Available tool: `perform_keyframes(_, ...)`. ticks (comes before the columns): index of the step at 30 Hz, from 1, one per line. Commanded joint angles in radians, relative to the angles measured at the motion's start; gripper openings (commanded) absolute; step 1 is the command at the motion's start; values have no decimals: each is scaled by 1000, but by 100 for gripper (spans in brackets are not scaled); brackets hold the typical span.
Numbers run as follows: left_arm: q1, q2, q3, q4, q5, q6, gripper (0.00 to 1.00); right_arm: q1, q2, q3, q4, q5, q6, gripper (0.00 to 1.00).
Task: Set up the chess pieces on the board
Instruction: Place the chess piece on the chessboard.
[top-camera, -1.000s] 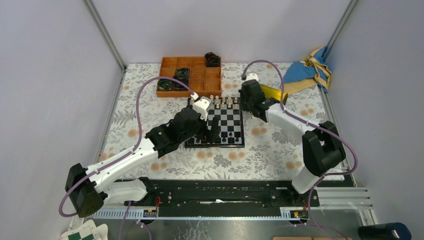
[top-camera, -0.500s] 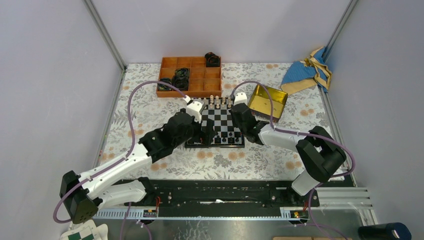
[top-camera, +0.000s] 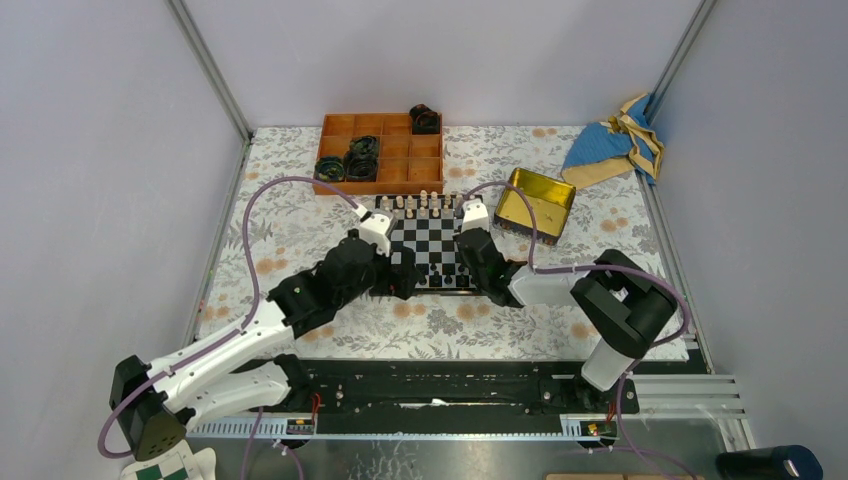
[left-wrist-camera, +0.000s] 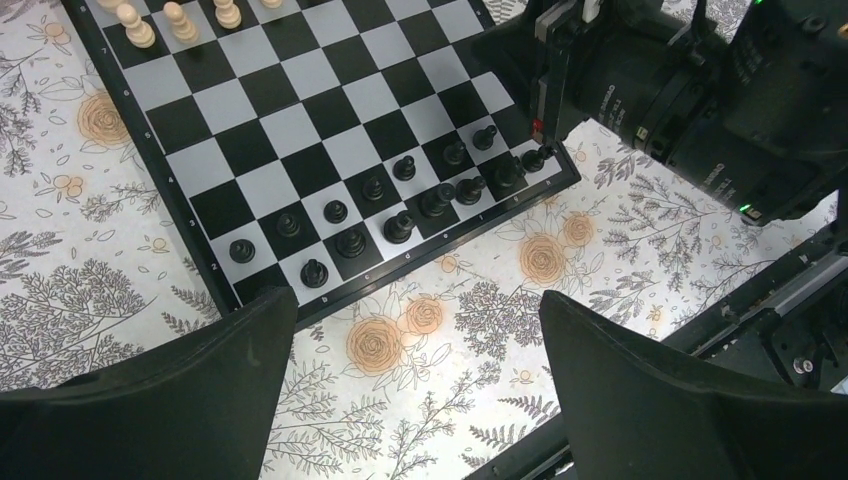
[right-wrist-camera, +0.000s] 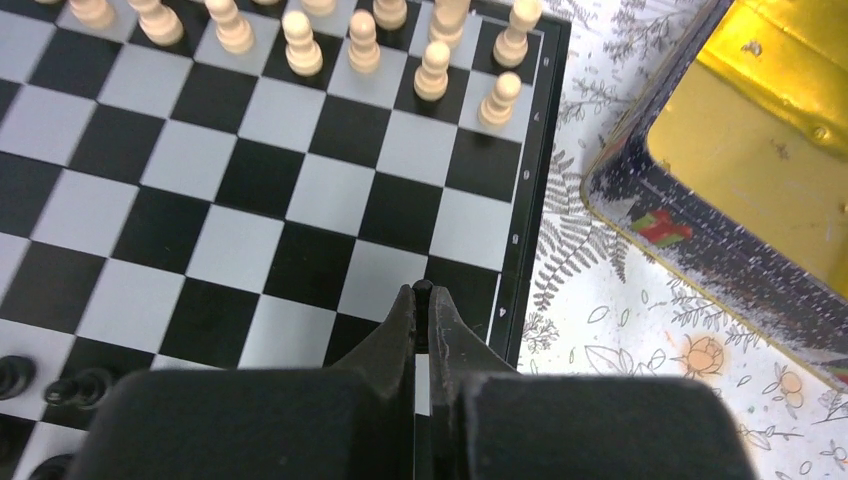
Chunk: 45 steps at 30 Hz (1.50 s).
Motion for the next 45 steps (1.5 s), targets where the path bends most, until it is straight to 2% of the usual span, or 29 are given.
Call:
perform_keyframes(1, 3, -35, -30, 25, -36, -25, 99, 22, 33, -27, 137, 83, -2, 0)
perform_keyframes(11, 3, -51, -89, 67, -35, -35, 99, 35, 79, -83, 209, 122, 18, 1)
perform_keyframes(17, 3, -59, -95, 64, -26, -43, 99, 44, 61, -94, 181, 127, 30, 20)
perform_keyframes(23, 1, -45, -64, 48, -10, -50, 99, 46, 8, -69, 112, 131, 26, 32)
perform_keyframes(35, 2, 6, 38, 26, 1, -26, 99, 47, -128, 55, -110, 146, -10, 34)
perform_keyframes(39, 2, 15, 66, 24, -7, -11, 99, 46, -130, 155, -292, 144, 34, 34)
perform_keyframes(42, 2, 23, 76, 22, -12, 2, 99, 46, -66, 331, -589, 150, 128, 31)
perform_keyframes(45, 1, 32, 82, 19, -15, 14, 99, 41, 1, 453, -776, 143, 221, 26)
